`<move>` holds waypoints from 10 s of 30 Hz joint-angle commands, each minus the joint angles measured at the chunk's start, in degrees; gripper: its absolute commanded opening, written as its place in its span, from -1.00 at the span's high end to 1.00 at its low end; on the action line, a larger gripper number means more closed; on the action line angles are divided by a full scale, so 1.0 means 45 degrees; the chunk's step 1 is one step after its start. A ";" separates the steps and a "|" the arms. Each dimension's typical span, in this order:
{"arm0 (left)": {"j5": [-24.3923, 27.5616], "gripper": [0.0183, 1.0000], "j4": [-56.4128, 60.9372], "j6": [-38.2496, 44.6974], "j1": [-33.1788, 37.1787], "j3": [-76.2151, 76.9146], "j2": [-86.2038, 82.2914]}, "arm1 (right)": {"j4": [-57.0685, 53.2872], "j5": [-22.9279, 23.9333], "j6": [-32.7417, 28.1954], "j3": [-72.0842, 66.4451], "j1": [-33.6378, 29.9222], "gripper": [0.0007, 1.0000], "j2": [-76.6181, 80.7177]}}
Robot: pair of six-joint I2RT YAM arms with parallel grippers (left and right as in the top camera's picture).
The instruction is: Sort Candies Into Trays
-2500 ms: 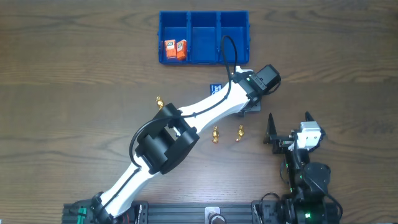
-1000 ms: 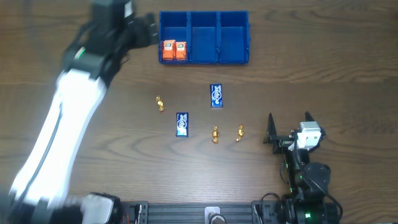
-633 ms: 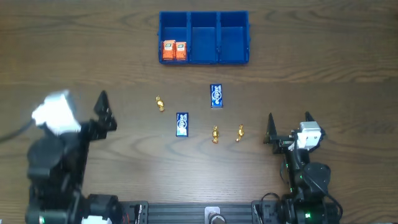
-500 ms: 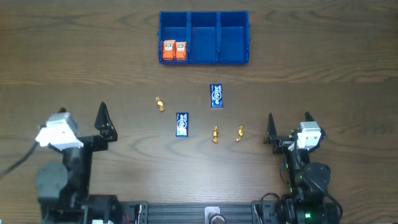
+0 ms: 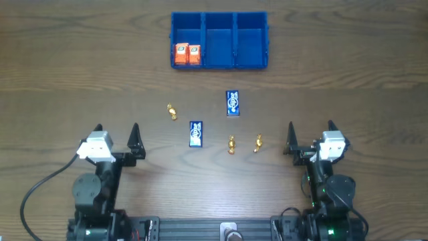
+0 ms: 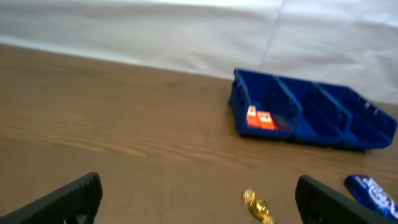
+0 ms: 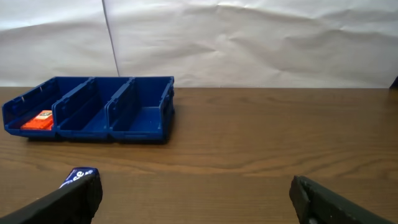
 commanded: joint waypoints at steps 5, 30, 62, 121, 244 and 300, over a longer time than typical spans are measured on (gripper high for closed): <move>0.0185 -0.99 -0.0491 0.0175 0.0087 -0.0228 -0.0291 | -0.0039 -0.0015 -0.0151 -0.0039 -0.0092 -1.00 -0.0044; 0.0185 -0.99 -0.0491 0.0175 0.0087 -0.0228 -0.0291 | -0.2166 -0.4775 0.2676 0.7927 0.0452 -1.00 0.7805; 0.0185 -1.00 -0.0491 0.0175 0.0087 -0.0228 -0.0291 | -0.7373 0.2973 1.1453 1.6883 1.1055 -0.99 2.5558; 0.0185 -1.00 -0.0491 0.0175 0.0087 -0.0228 -0.0291 | -0.6960 0.3560 0.4439 2.1770 0.6635 -0.44 2.4776; 0.0185 -1.00 -0.0491 0.0175 0.0087 -0.0228 -0.0291 | -1.1443 0.2433 0.6450 2.5111 0.9112 0.75 2.6641; 0.0185 -1.00 -0.0491 0.0175 0.0087 -0.0228 -0.0291 | -0.6460 0.0699 0.9530 1.1740 0.8374 -0.31 2.2454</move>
